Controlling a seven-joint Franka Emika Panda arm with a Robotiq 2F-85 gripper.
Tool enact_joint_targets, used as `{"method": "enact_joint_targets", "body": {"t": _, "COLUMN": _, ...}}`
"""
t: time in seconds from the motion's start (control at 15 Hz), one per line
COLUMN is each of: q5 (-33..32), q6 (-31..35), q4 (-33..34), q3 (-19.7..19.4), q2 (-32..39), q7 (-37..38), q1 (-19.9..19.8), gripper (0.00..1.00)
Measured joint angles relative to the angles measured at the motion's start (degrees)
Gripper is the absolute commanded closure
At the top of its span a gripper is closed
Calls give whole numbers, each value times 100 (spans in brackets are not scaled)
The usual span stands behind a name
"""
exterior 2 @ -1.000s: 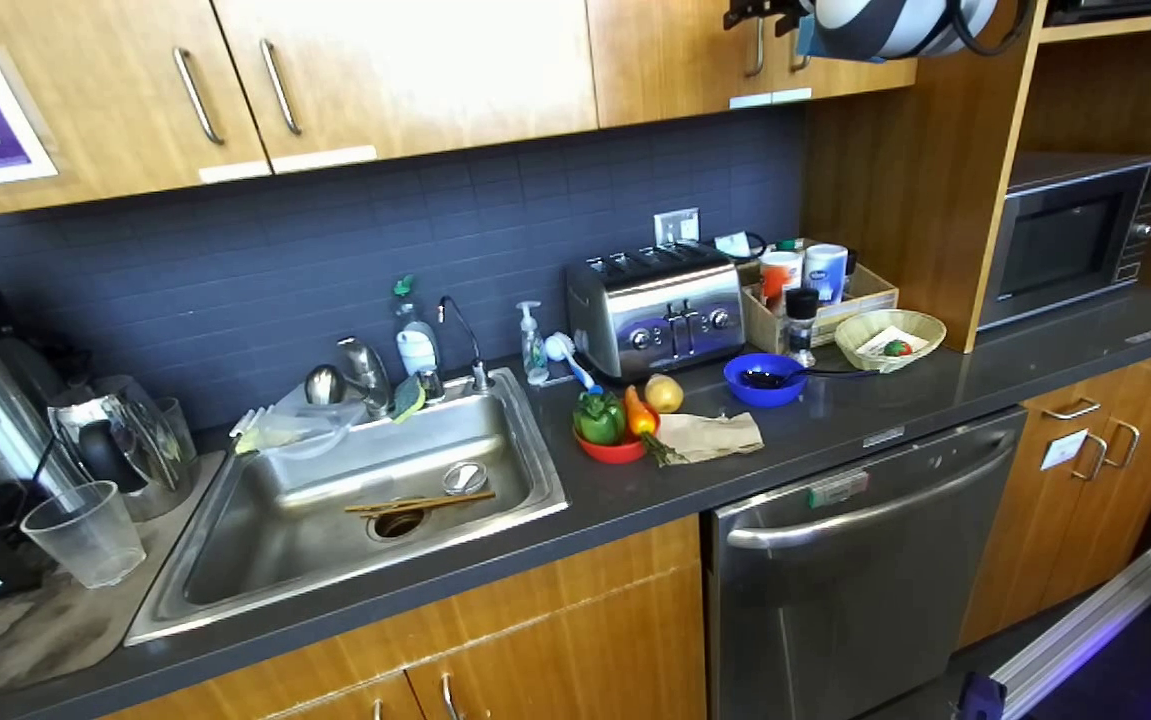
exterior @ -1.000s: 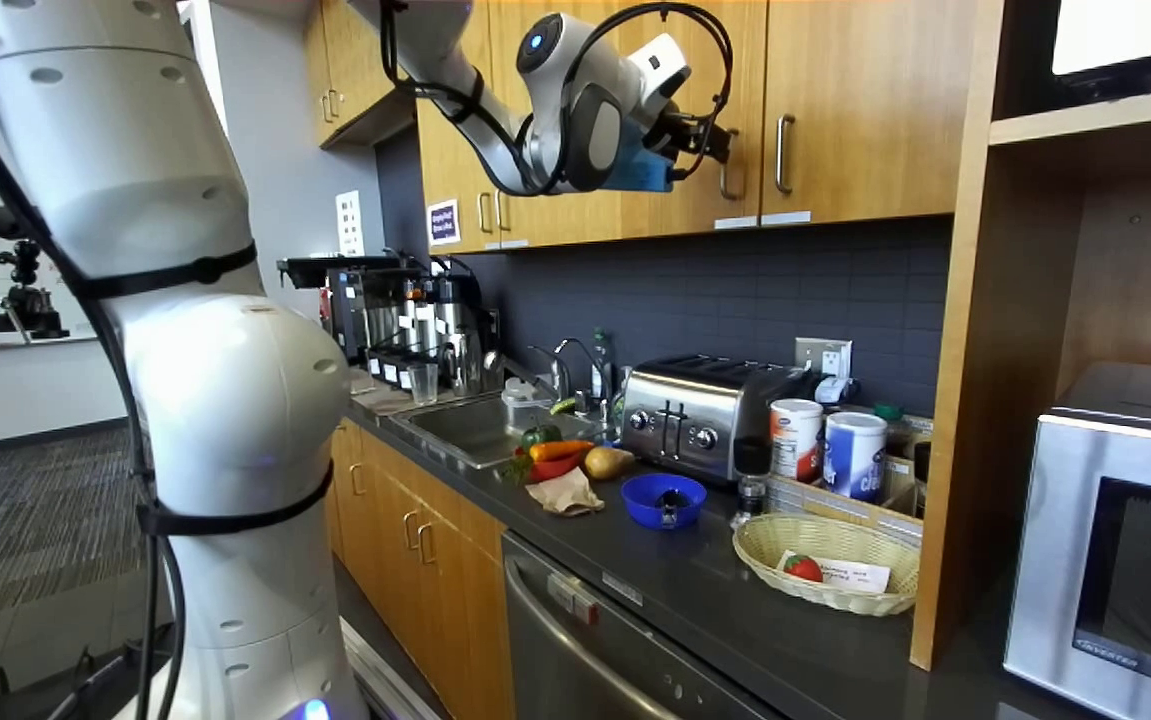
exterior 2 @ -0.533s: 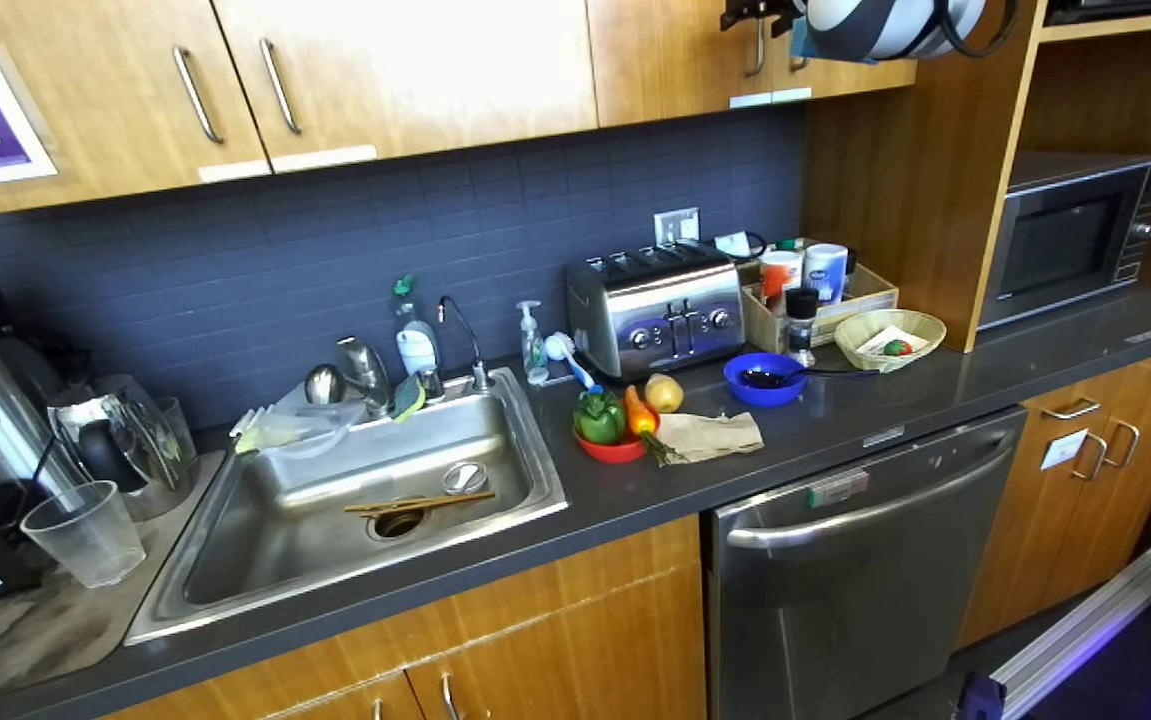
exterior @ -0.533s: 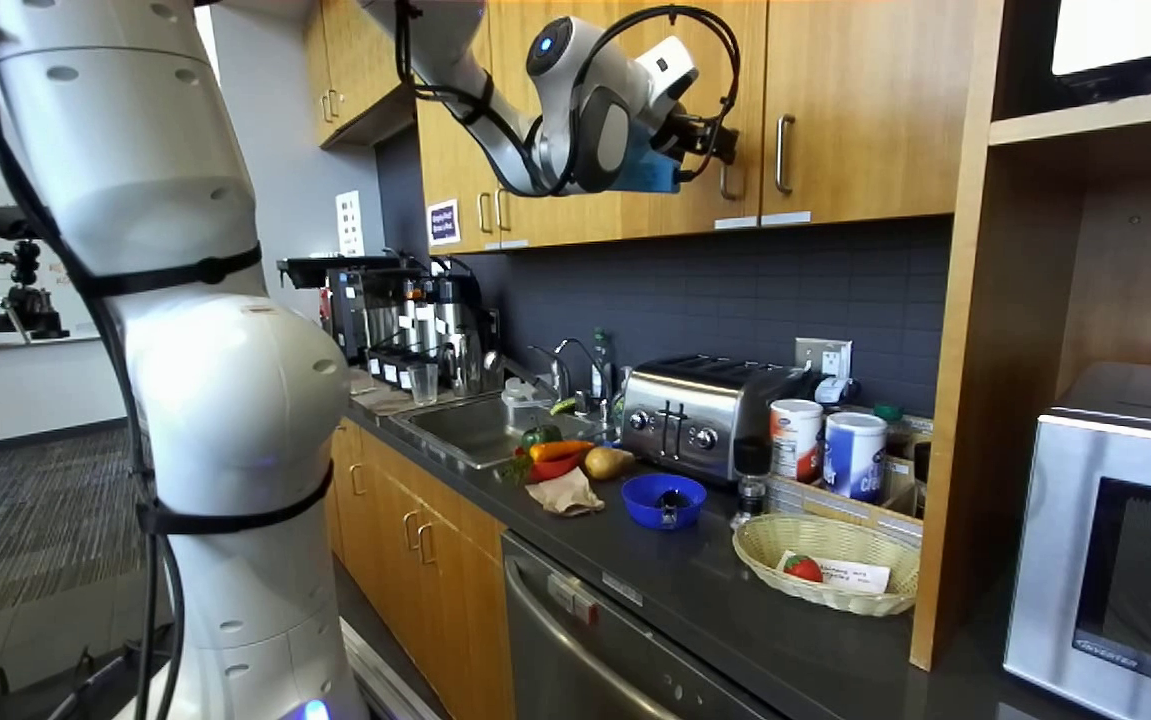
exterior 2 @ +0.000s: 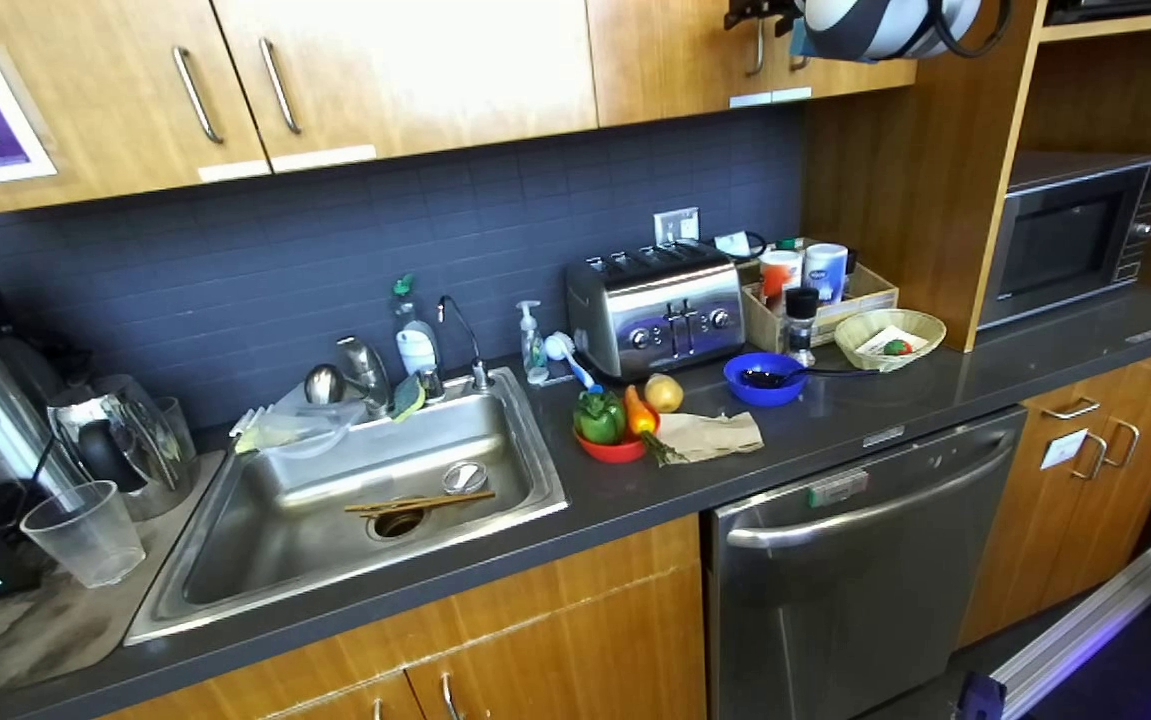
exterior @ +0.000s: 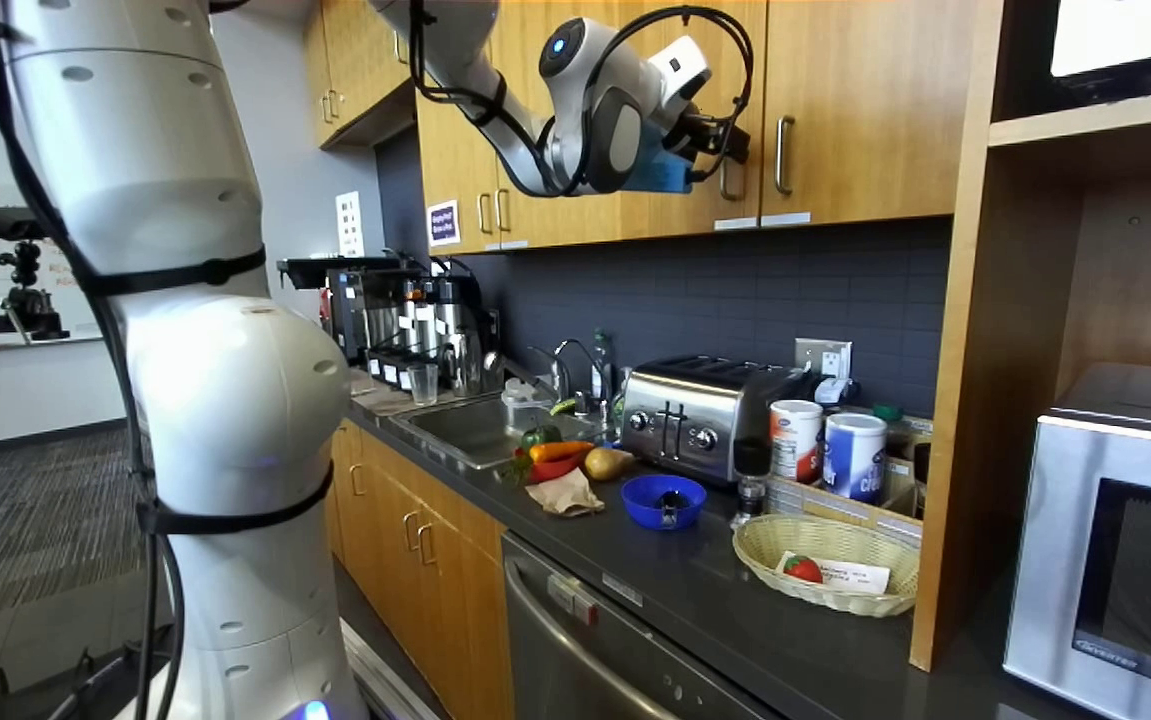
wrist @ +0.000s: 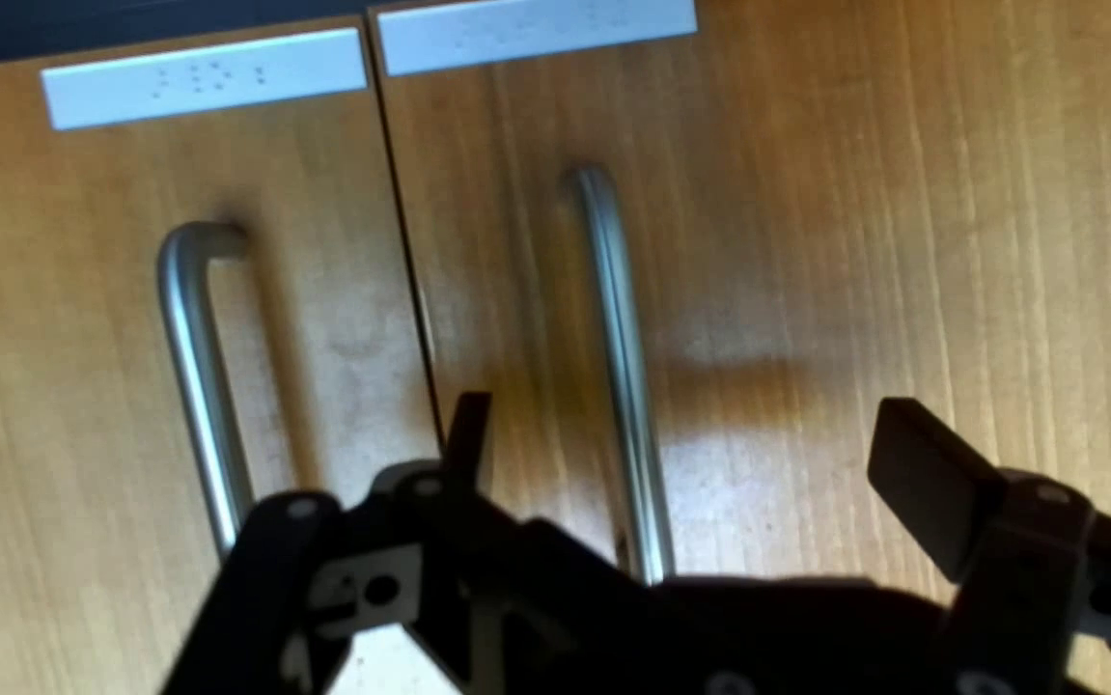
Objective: Open the top left cabinet door
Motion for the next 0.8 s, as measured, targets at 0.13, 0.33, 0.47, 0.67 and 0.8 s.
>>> {"method": "enact_joint_targets", "body": {"t": 0.13, "q5": 0, "q6": 0, "q4": 42, "q3": -12, "q2": 31, "q7": 4, "q1": 0, "gripper": 16}}
{"method": "enact_joint_targets", "body": {"t": 0.33, "q5": 0, "q6": 0, "q4": 92, "q3": -14, "q2": 69, "q7": 8, "q1": 6, "gripper": 39}}
{"method": "enact_joint_targets", "body": {"t": 0.47, "q5": -1, "q6": 0, "q4": 112, "q3": -14, "q2": 87, "q7": 9, "q1": 16, "gripper": 56}}
{"method": "enact_joint_targets", "body": {"t": 0.67, "q5": -4, "q6": 0, "q4": 143, "q3": -14, "q2": 109, "q7": 9, "q1": 31, "gripper": 78}}
{"method": "enact_joint_targets", "body": {"t": 0.8, "q5": -3, "q6": 0, "q4": 157, "q3": -30, "q2": 119, "q7": 9, "q1": 27, "gripper": 92}}
